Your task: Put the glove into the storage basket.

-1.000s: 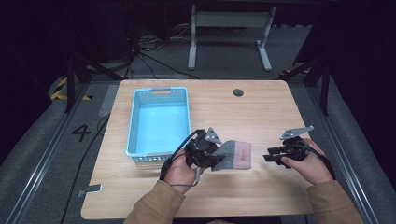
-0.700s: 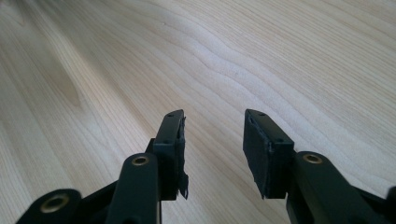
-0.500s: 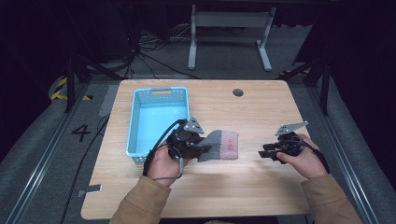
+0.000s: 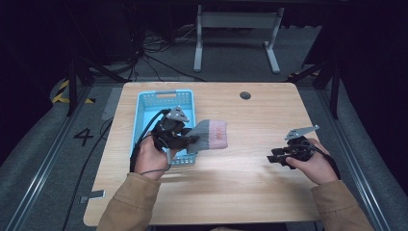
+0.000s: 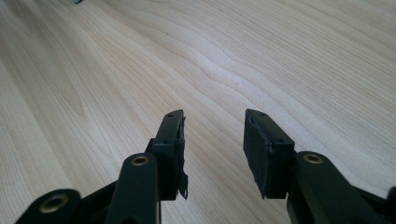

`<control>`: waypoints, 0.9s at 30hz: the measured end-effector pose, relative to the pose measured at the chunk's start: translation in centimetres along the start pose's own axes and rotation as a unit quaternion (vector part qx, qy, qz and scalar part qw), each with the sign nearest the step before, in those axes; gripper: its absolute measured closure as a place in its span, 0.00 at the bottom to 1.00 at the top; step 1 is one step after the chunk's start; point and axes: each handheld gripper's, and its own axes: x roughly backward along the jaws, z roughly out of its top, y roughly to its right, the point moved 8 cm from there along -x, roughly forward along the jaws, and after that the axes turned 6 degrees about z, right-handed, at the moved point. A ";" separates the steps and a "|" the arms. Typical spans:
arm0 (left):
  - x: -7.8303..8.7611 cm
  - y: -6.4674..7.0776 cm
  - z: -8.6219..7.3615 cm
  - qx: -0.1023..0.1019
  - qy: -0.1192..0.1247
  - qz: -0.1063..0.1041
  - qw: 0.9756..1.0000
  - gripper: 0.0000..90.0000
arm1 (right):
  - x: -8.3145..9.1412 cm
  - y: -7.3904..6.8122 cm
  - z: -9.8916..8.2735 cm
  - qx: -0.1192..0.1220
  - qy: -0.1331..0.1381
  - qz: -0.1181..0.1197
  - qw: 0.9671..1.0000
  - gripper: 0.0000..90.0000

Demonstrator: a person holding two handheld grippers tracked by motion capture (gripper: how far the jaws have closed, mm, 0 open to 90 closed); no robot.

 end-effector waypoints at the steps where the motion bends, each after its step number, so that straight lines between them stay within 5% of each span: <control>1: 0.1 -0.8 -0.1 0.003 0.003 0.007 1.000 0.74 | 0.0 0.0 -0.2 -0.001 0.000 -0.001 1.000 0.65; 17: 0.8 -6.7 -1.6 0.016 -0.008 0.040 0.999 0.74 | 0.5 0.2 -2.0 -0.017 -0.006 -0.013 1.000 0.65; 27: 0.3 -9.0 -2.3 0.023 -0.022 0.052 0.998 0.74 | 0.9 0.4 -3.1 -0.027 -0.008 -0.019 0.999 0.65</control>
